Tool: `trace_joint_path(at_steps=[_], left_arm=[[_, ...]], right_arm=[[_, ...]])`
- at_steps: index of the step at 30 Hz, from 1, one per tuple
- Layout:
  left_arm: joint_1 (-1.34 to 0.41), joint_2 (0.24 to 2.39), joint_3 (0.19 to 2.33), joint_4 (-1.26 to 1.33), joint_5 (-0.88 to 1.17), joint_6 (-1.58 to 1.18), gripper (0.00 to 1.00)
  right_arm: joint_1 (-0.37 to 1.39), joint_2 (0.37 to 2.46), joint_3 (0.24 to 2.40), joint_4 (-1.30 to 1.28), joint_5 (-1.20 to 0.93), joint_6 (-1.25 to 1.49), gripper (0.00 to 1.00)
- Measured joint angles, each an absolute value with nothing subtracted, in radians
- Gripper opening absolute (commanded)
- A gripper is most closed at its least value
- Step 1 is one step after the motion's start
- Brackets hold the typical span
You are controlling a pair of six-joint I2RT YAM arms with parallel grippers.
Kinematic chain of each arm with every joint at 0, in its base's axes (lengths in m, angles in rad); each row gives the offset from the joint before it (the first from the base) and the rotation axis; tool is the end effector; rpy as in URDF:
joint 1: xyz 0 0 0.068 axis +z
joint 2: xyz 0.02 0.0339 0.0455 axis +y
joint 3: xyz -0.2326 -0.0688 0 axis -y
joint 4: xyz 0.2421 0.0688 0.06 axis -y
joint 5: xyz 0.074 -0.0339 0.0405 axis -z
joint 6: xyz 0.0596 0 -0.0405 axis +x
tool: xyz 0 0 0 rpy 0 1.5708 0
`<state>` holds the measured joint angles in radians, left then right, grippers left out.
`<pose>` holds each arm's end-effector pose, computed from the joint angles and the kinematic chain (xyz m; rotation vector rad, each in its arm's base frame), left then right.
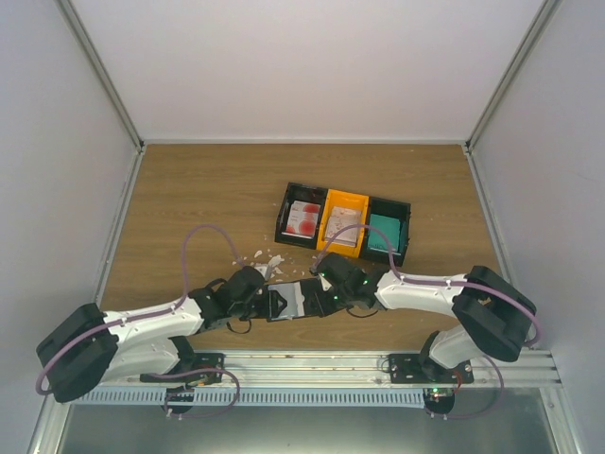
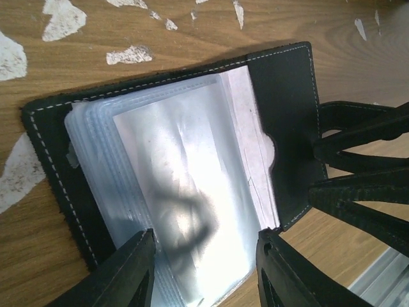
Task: Put the credit cards into the card holder
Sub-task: Open the card holder at the center of the board.
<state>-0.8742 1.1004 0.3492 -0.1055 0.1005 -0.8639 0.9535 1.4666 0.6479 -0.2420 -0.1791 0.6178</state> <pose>0.1364 -0.1724 0.0987 0.0629 2.6305 -0.8349 0.1475 0.2261 0.0933 -0.5366 2.7713 0.6995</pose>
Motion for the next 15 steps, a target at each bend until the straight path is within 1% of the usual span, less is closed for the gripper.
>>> trace_joint_path(at_steps=[6, 10, 15], left_arm=[[-0.874, 1.116, 0.349, -0.063, 0.138, -0.860, 0.46], [-0.874, 1.134, 0.349, -0.038, 0.155, -0.854, 0.53], [-0.874, 1.156, 0.349, -0.013, 0.170, -0.854, 0.56]], right_arm=[[0.953, 1.467, 0.648, -0.241, -0.177, 0.621, 0.39], [0.953, 1.467, 0.648, -0.239, -0.177, 0.625, 0.39], [0.953, 1.467, 0.645, -0.234, -0.177, 0.626, 0.39]])
